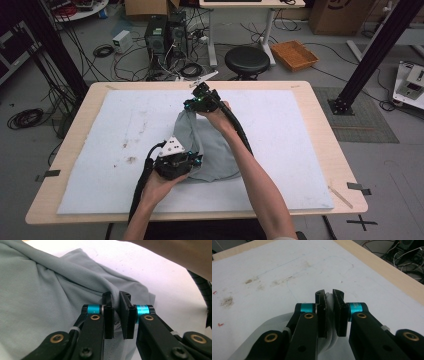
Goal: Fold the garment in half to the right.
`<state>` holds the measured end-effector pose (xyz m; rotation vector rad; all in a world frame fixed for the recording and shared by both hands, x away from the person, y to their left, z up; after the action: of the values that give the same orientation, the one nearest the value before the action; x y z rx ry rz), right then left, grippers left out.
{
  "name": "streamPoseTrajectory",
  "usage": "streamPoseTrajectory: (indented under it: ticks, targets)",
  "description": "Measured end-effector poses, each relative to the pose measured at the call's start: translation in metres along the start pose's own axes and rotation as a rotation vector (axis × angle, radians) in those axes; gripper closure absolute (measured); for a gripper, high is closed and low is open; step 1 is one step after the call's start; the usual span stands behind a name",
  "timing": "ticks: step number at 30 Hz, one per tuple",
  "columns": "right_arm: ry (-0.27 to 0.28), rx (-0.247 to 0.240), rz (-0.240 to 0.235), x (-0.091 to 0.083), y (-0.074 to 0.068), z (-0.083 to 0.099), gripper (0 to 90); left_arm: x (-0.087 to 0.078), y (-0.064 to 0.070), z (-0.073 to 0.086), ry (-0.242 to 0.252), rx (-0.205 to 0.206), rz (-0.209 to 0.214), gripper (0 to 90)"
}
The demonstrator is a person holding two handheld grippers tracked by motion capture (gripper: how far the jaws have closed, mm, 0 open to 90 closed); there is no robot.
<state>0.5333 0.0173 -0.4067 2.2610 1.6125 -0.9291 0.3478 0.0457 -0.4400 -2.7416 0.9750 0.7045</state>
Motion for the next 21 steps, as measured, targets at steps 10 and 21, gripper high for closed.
streamPoseTrajectory:
  ticks: [10, 21]
  targets:
    - [-0.015, 0.011, 0.04, -0.022, 0.015, 0.02, 83.8, 0.024, 0.024, -0.006, -0.001, 0.02, 0.01, 82.6]
    - [-0.061, 0.045, 0.093, -0.034, 0.037, 0.056, 83.8, 0.055, 0.049, -0.003, -0.055, 0.049, -0.017, 82.6]
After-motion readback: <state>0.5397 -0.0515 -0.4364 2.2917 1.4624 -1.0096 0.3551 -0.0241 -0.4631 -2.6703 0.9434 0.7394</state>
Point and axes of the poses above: each handheld gripper's, and its own axes: x roughly forward along the jaws, z roughly out of its underside, y roughly to its right, the point moved 8 cm from there along x, roughly forward along the jaws, and after that the axes turned 13 degrees about -z, right-handed, at the moved point
